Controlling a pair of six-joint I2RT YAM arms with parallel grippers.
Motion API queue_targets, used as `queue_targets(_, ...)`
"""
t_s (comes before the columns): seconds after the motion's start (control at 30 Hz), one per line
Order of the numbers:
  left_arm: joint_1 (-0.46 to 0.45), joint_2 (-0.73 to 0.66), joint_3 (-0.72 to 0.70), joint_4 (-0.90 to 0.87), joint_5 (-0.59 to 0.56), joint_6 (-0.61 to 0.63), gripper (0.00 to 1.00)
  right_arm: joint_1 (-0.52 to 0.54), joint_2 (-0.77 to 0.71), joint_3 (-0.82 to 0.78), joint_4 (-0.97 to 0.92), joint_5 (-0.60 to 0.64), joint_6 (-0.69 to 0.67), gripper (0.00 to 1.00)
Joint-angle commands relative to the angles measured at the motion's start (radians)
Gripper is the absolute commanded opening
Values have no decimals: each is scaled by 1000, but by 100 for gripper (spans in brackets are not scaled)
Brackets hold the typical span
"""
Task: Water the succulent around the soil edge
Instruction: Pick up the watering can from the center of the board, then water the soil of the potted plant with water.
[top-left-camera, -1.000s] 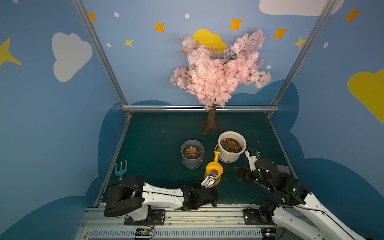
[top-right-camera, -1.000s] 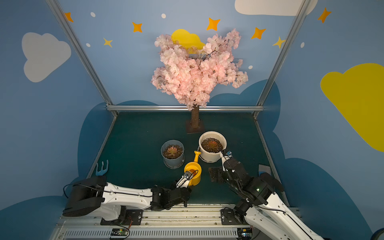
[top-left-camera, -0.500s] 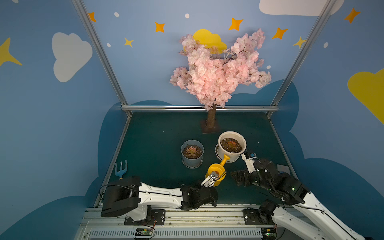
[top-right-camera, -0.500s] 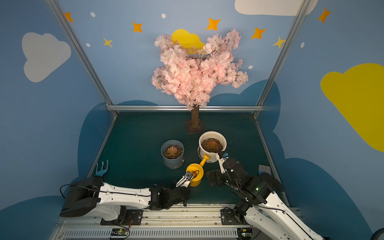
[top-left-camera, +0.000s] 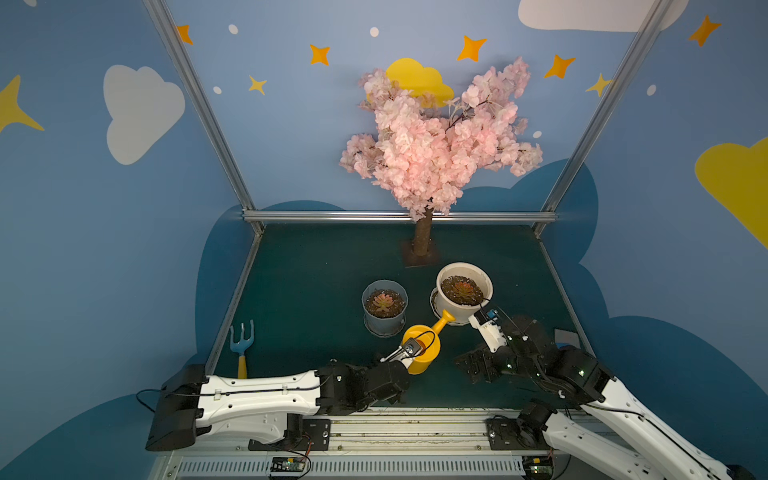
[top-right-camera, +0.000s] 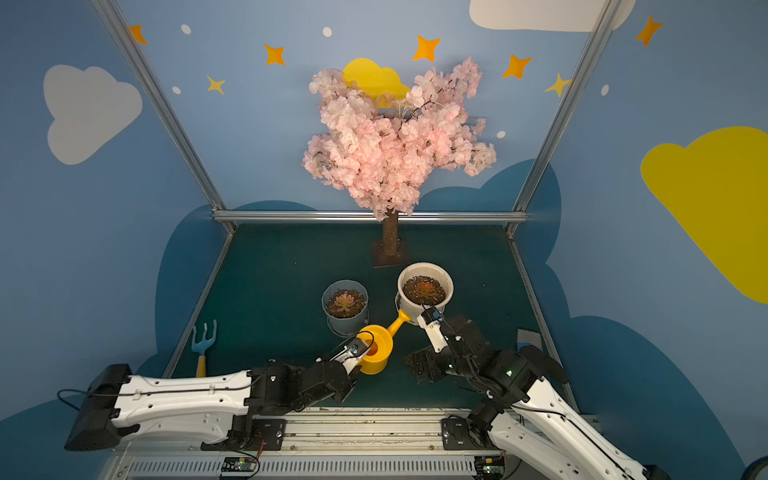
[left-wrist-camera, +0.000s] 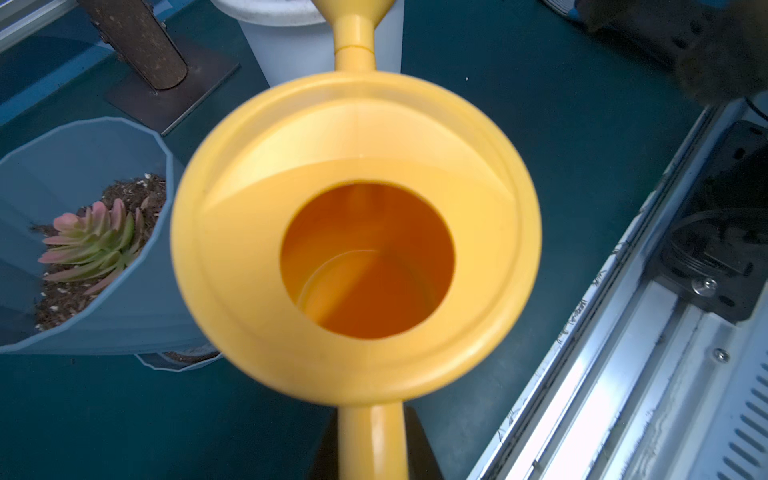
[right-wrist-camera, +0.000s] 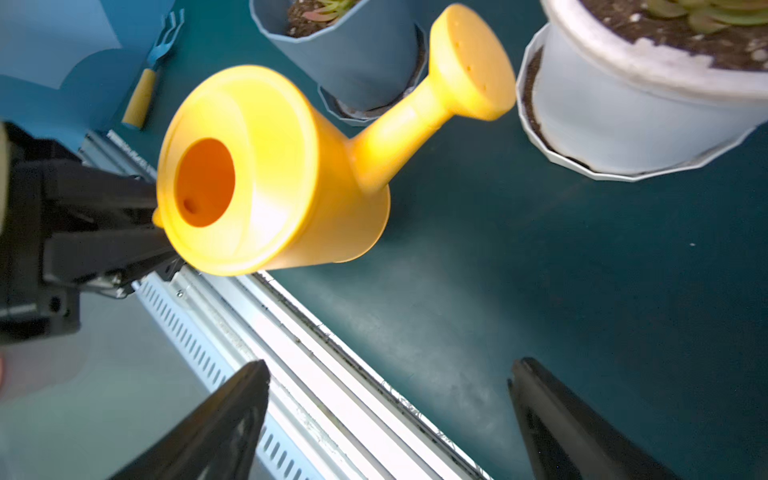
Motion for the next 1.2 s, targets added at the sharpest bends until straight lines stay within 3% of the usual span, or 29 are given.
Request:
queue_targets(0.0, 17, -63, 88, -138, 64, 66, 3, 23, -18, 64, -33, -79, -60, 95)
queue_targets(0.43, 70, -124, 356, -470, 65, 197, 3, 114, -15, 87, -37, -86, -128, 95)
queue_targets(0.73, 198, -114, 504, -671, 75, 310, 3, 139, -17, 89, 2, -50, -138, 95)
queue_targets(1.17, 467, -39, 574, -731, 194, 515, 3, 147, 62, 92, 80, -2, -211, 95)
